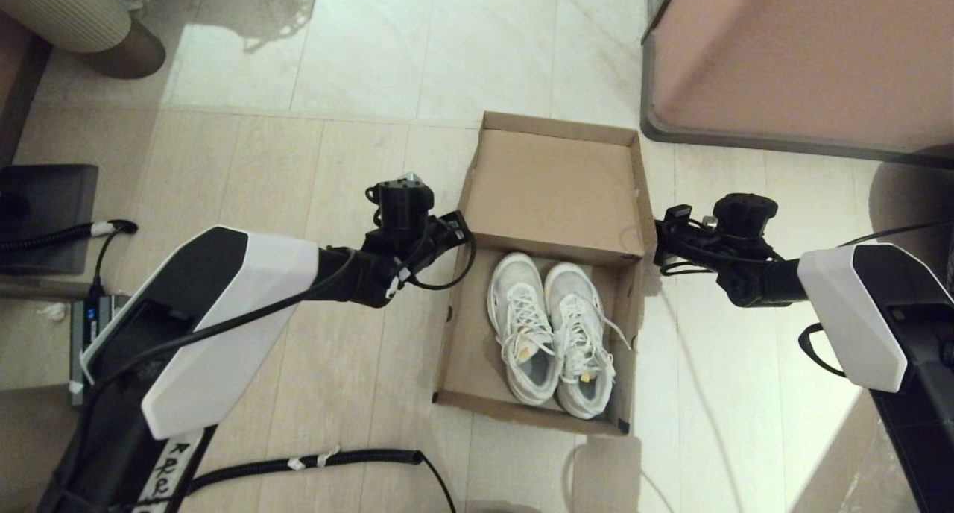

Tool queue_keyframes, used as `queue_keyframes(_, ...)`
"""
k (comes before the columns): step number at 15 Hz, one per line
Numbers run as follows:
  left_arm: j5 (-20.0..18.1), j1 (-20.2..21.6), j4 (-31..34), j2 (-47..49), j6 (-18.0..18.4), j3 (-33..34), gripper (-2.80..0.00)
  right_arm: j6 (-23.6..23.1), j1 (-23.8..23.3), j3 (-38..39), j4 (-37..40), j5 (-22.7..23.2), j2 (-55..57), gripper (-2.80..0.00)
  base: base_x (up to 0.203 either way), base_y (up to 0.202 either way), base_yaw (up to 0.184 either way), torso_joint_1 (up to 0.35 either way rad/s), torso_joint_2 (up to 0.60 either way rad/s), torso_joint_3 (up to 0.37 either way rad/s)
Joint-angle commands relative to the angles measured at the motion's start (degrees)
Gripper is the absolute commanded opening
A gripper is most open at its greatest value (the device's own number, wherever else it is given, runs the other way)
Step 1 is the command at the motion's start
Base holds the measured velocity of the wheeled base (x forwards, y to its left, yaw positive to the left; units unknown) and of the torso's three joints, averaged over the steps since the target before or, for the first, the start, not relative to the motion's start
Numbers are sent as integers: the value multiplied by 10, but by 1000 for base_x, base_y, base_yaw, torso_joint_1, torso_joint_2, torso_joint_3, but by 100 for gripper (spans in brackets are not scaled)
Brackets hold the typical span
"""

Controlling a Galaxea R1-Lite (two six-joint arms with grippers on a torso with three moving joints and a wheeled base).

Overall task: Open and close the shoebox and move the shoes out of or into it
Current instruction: Close the shoe box

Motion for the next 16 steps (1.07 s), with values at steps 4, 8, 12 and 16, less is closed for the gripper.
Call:
queue_keyframes(4, 2, -2, -3, 0, -3, 5, -280, 29, 6, -1, -26, 4, 19, -280, 0, 0, 0, 0, 0, 0)
queue_keyframes(8, 5, -9, -4, -2, -18, 16, -280, 172, 5, 1, -134, 47, 26, -280, 0, 0, 0, 0, 0, 0)
queue_keyframes(12, 5, -11, -4, -2, -18, 16, -280, 193, 3, 0, -176, 98, 25, -280, 0, 0, 0, 0, 0, 0)
queue_keyframes(16, 5, -11, -4, -1, -18, 16, -280, 222, -1, 0, -220, 123, 26, -280, 0, 0, 0, 0, 0, 0)
